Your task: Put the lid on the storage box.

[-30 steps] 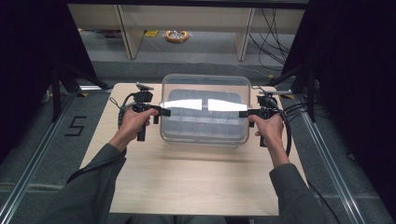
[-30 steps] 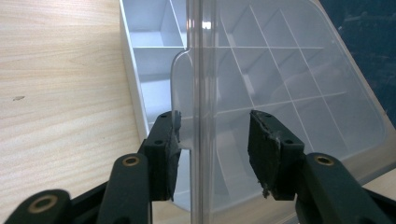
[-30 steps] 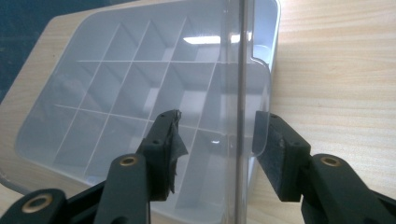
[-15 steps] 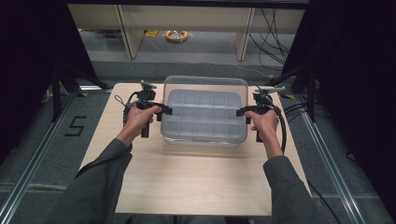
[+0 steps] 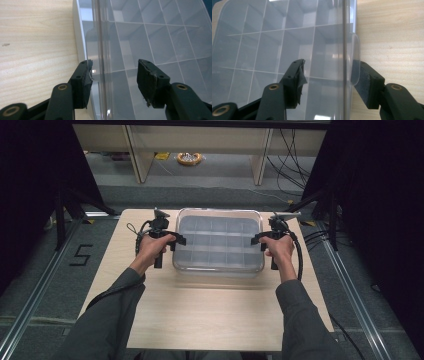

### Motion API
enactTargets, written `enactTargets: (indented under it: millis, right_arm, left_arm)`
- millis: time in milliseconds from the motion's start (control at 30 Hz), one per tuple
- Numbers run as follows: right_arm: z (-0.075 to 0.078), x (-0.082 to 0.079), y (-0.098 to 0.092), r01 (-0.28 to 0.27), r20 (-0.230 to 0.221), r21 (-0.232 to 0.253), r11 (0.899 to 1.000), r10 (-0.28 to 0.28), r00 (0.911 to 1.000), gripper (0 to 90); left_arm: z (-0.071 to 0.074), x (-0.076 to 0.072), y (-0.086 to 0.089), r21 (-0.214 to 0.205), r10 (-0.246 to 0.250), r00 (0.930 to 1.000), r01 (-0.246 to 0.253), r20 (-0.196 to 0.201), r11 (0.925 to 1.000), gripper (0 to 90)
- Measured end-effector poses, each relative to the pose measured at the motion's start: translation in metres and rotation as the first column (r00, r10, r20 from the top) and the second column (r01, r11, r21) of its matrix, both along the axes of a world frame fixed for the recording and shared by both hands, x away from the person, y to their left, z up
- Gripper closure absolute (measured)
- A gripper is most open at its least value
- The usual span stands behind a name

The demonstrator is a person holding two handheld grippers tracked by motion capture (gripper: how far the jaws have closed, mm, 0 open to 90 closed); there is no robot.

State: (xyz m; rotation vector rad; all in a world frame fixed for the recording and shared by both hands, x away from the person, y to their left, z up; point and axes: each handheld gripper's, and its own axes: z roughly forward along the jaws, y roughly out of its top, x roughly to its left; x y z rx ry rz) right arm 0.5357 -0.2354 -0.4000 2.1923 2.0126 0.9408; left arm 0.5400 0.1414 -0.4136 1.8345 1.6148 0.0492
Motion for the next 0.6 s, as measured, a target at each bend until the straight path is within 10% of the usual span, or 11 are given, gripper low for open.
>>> enactTargets:
  millis: [600]
  right_arm:
    - [-0.020,0.005,-0.007,0.022,0.000,-0.005,1.000,-0.022,0.9998,44.9]
  left_arm:
    - [-0.005,0.002,-0.006,0.008,0.009,0.9999,-0.009,0.013,0.9999,43.6]
